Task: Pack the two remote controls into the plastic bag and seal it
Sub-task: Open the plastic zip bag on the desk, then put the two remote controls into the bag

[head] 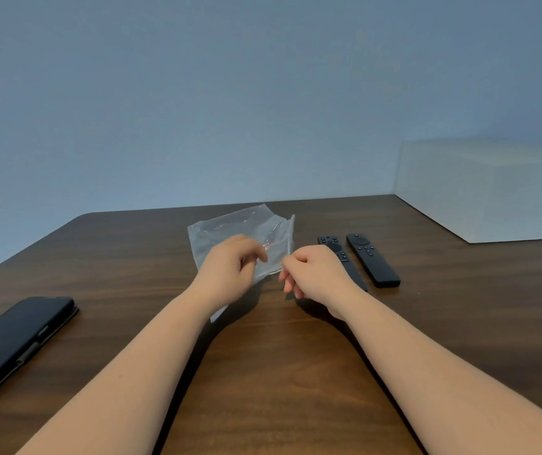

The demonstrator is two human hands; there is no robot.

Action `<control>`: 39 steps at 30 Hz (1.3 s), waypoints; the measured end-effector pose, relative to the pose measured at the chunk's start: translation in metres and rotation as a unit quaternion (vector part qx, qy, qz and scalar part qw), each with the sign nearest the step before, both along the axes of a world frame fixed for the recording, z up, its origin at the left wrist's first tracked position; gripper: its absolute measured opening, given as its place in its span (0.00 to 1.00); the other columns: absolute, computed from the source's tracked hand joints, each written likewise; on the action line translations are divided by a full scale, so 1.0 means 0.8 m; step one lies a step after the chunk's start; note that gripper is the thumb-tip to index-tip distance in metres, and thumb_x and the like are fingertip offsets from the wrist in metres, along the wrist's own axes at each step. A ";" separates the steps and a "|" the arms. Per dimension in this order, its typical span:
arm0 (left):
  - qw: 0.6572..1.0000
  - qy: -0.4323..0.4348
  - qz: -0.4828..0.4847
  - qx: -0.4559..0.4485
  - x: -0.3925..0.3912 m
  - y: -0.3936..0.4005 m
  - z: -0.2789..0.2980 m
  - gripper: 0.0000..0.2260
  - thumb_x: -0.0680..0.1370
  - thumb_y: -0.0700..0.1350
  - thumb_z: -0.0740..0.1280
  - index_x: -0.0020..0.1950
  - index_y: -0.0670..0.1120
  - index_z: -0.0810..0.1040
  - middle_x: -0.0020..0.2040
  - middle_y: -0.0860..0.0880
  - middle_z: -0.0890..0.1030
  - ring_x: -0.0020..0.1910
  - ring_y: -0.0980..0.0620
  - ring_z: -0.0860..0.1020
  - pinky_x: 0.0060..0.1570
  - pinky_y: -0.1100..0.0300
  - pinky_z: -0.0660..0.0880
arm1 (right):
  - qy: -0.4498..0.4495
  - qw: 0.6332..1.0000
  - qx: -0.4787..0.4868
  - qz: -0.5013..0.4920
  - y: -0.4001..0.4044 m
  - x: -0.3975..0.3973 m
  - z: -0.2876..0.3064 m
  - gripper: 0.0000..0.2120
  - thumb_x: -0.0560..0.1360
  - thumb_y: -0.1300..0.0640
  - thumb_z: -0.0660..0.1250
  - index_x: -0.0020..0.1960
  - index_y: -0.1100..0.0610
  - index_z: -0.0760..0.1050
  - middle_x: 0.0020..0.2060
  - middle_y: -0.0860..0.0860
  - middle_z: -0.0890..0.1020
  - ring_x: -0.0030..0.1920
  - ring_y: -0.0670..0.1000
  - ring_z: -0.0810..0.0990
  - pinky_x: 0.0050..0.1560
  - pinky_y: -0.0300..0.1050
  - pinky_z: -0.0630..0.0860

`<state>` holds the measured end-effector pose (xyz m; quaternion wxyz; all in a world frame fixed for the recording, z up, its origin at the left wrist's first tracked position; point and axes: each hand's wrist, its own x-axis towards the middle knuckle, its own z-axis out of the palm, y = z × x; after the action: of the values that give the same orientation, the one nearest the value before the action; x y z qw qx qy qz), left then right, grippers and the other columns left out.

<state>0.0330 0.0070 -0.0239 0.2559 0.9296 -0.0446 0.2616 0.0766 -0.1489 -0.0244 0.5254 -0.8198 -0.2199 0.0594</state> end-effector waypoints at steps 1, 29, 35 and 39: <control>1.000 0.012 0.004 0.015 0.002 0.000 -0.001 0.11 0.75 0.35 0.60 0.49 0.46 0.80 0.40 0.48 0.77 0.35 0.57 0.72 0.41 0.61 0.66 | -0.003 1.000 -0.002 0.002 0.000 0.000 0.000 0.15 0.76 0.59 0.59 0.35 0.60 0.79 0.27 0.53 0.80 0.24 0.46 0.73 0.34 0.39 0.73; 0.983 -0.113 0.136 -0.057 -0.004 0.035 0.010 0.16 0.74 0.36 0.62 0.60 0.45 0.77 0.48 0.48 0.79 0.38 0.55 0.73 0.47 0.62 0.69 | -0.164 0.948 -0.236 -0.138 -0.027 0.021 0.013 0.18 0.78 0.43 0.58 0.38 0.54 0.76 0.34 0.52 0.81 0.38 0.53 0.79 0.42 0.50 0.79; 0.995 -0.069 0.074 -0.017 0.002 0.034 0.001 0.26 0.71 0.33 0.61 0.68 0.48 0.68 0.53 0.55 0.73 0.39 0.59 0.71 0.46 0.62 0.67 | -0.128 0.906 -0.365 -0.171 -0.040 0.020 0.012 0.22 0.75 0.40 0.61 0.65 0.48 0.70 0.63 0.55 0.74 0.64 0.59 0.70 0.60 0.55 0.70; 0.995 -0.061 0.071 -0.028 0.004 0.030 -0.002 0.21 0.74 0.35 0.62 0.65 0.52 0.71 0.48 0.55 0.77 0.38 0.60 0.71 0.45 0.59 0.70 | -0.102 0.903 -0.389 -0.149 -0.040 0.023 0.005 0.25 0.75 0.43 0.63 0.69 0.49 0.64 0.65 0.57 0.70 0.62 0.61 0.73 0.54 0.54 0.74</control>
<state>0.0361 0.0307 -0.0256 0.2593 0.9050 0.0137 0.3371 0.0948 -0.1809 -0.0207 0.1423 -0.9837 -0.1071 -0.0229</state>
